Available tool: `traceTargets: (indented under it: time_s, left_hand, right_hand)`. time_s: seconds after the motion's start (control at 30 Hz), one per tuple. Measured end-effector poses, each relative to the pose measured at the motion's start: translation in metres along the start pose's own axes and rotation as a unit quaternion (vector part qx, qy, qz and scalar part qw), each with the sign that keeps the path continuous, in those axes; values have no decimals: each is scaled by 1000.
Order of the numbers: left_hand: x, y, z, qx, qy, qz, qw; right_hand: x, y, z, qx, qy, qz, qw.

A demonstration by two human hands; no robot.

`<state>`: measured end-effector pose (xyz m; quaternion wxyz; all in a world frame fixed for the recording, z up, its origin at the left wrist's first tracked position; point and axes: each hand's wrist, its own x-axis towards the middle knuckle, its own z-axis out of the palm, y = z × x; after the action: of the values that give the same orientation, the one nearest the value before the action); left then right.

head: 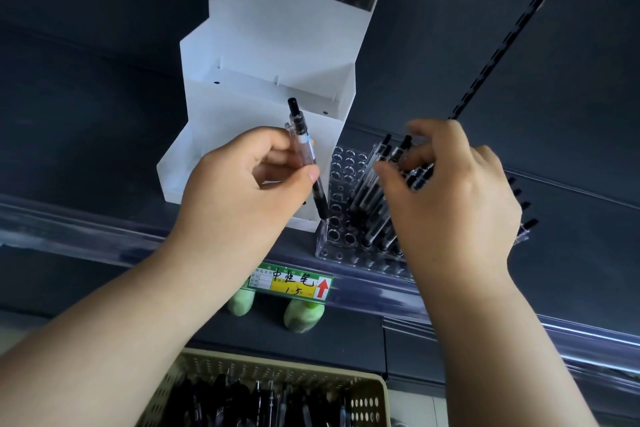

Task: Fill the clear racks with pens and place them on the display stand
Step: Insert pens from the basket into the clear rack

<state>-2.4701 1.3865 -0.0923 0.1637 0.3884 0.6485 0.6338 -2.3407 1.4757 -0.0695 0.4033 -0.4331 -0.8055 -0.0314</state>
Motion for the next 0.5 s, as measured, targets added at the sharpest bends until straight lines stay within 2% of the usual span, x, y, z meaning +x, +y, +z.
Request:
traceTargets:
  time_s: [0.5]
  left_hand:
    - [-1,-3,8,8,-14,2,1000]
  right_hand:
    - [-2,4,5,-40,45,-55,997]
